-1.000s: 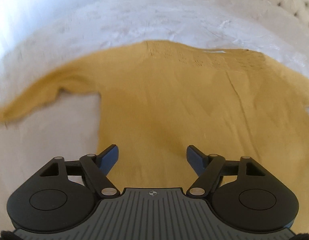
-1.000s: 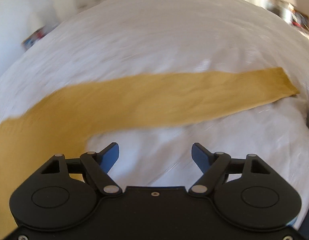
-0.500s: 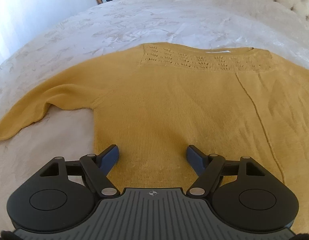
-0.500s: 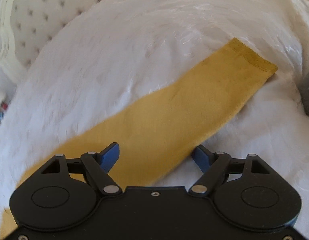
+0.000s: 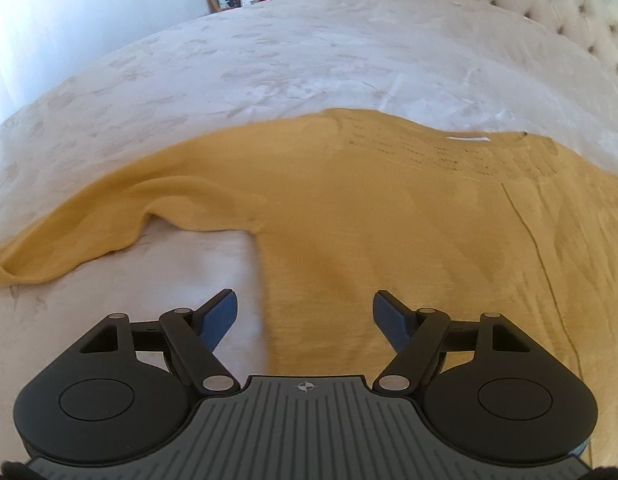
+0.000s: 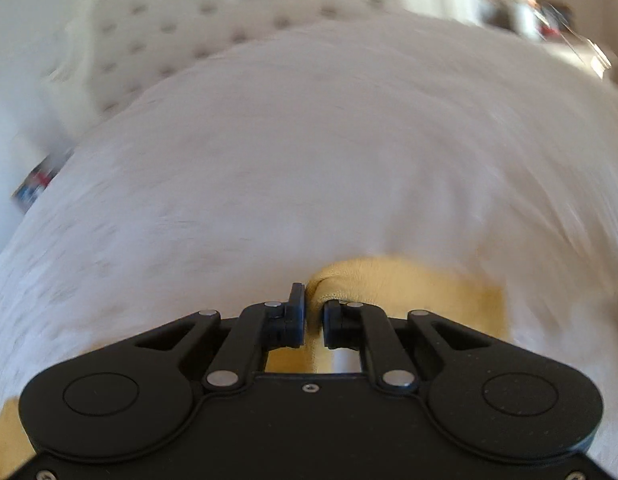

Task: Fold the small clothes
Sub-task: 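Grasp the sleeve cuff of the yellow sweater with the right gripper, then fold the held sleeve across the sweater back and open the right gripper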

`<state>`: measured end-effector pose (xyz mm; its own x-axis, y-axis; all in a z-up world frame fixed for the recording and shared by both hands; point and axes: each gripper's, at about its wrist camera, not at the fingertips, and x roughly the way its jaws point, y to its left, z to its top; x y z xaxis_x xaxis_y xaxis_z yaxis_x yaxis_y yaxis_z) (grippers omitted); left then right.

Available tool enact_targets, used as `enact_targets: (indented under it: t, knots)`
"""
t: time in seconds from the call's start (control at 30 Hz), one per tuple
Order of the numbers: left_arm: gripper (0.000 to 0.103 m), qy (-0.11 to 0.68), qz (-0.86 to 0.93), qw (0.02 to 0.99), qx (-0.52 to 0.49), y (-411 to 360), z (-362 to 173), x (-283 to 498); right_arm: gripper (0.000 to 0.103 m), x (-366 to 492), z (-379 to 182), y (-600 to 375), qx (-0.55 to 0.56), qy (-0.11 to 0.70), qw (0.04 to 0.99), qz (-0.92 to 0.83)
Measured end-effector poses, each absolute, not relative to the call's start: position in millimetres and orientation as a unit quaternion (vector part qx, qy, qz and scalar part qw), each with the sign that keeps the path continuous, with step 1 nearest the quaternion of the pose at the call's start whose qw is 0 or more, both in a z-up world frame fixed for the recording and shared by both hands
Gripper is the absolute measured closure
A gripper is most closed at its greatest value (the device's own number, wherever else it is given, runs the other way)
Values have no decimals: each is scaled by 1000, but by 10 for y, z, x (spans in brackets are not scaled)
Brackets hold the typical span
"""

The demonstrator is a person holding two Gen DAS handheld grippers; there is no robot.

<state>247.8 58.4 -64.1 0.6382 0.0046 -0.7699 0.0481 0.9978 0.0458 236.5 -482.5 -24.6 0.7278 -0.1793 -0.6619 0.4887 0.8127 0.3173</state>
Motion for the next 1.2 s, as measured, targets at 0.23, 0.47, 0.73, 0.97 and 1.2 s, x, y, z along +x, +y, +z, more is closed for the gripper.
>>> enact_targets:
  t: [0.23,0.47,0.73,0.97,1.2]
  knots:
    - [29,423,-16,906,9,904,-682,2516,87,2913,411,-3624,169,313,933,-56]
    - [29,421,-19,907,-11,1127,-781,2545,88,3215,222,-2099,90,337,932,100]
    - [29,415,-24,909,-34,1220,-775,2514,87,3005,-566,-900,3,370,905,211]
    - [29,412,-34,909,-41,1236,-787,2489,74,2818,-560,-1329,56,344,927,139]
    - [25,423,-27,906,-7,1112,-917,2486,47,2976,-528,-2246,158,356,921,14]
